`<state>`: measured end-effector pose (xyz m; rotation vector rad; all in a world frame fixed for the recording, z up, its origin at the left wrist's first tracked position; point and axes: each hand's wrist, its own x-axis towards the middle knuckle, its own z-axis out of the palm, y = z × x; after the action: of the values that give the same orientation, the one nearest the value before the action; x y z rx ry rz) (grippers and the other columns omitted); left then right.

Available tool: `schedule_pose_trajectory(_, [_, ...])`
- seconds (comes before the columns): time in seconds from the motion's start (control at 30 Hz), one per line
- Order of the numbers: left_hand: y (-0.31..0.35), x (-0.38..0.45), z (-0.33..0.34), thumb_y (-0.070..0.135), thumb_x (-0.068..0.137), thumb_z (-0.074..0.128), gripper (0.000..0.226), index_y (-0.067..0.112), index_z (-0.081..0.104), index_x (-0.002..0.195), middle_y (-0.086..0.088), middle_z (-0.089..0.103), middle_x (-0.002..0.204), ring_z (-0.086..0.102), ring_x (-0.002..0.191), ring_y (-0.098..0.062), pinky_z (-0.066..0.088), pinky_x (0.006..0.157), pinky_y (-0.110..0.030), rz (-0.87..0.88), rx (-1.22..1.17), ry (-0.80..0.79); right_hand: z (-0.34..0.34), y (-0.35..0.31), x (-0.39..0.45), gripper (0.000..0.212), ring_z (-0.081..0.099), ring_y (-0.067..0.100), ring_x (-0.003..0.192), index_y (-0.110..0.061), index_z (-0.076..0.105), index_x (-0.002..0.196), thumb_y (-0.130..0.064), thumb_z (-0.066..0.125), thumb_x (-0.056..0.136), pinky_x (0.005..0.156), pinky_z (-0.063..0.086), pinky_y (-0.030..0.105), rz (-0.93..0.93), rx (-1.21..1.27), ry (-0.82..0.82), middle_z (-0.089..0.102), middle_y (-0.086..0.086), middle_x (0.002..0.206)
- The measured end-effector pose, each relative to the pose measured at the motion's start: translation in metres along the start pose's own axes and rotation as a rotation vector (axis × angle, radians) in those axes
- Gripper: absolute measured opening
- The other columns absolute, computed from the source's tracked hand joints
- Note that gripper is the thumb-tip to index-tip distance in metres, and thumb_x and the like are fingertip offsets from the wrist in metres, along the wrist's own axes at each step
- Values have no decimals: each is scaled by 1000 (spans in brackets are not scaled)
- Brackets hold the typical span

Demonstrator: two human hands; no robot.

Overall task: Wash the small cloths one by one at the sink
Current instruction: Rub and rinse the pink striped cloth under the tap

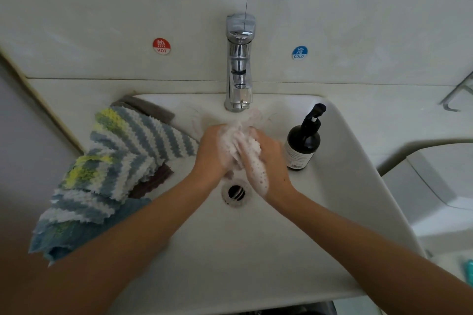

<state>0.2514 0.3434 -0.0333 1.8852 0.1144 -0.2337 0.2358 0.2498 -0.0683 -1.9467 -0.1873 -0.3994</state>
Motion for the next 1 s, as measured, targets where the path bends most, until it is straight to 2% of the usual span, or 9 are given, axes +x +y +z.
schedule_pose_trajectory(0.1, [-10,-6,7,16,89,54,20,5,60,74,-17,67,80,67,77,-37,57,65,-50,179,95,24,1,5,13,33,57,9,56,-24,51,65,-33,56,96,53,50,31,154,123,92,53,-2,59])
schedule_pose_trajectory(0.2, [-6,-14,16,41,85,40,43,5,64,81,-12,68,77,67,75,-30,56,67,-53,266,81,-15,-6,4,15,41,44,7,53,-28,43,58,-34,55,97,52,39,25,240,364,248,42,-14,52])
schedule_pose_trajectory(0.4, [1,4,12,17,97,48,34,14,61,66,-13,67,69,66,62,-33,56,57,-46,58,-47,7,-2,-5,-2,31,48,6,58,-14,50,66,-9,57,96,55,44,27,160,258,159,49,-7,61])
schedule_pose_trajectory(0.53, [-27,8,7,4,93,52,33,12,52,61,-5,57,59,58,53,-19,51,48,-29,57,16,41,6,-3,-11,26,53,7,58,-22,51,63,-31,57,87,53,48,30,-26,100,36,52,-9,61])
schedule_pose_trajectory(0.67, [-33,1,8,8,92,54,26,29,49,77,6,56,78,64,85,-31,56,75,-48,248,53,160,3,4,-2,31,46,2,52,-26,44,63,-29,61,90,51,40,23,-114,-42,85,46,-15,57])
schedule_pose_trajectory(0.73, [-29,-9,16,28,90,46,10,23,50,83,8,54,77,62,78,-21,54,72,-41,368,117,210,-1,4,2,37,42,1,52,-24,41,62,-17,61,92,53,40,26,-27,38,130,43,-14,57])
schedule_pose_trajectory(0.8, [-29,-21,27,34,89,43,21,15,53,90,2,58,81,61,78,-16,53,73,-37,424,147,160,-10,2,10,42,37,1,53,-27,40,60,-19,59,96,53,36,27,75,165,190,40,-15,55])
schedule_pose_trajectory(0.93, [-32,-22,40,18,98,49,19,5,59,108,-4,60,95,58,90,-13,48,92,-33,367,81,43,-20,-1,9,40,32,8,54,-33,39,51,-46,60,82,56,28,33,234,312,203,34,-16,50])
schedule_pose_trajectory(1.0, [-27,-22,32,4,97,50,15,16,57,103,5,58,89,56,84,-1,49,91,-25,346,19,27,-17,-4,-4,32,43,2,56,-34,40,63,-34,60,87,58,37,26,172,231,170,40,-18,60])
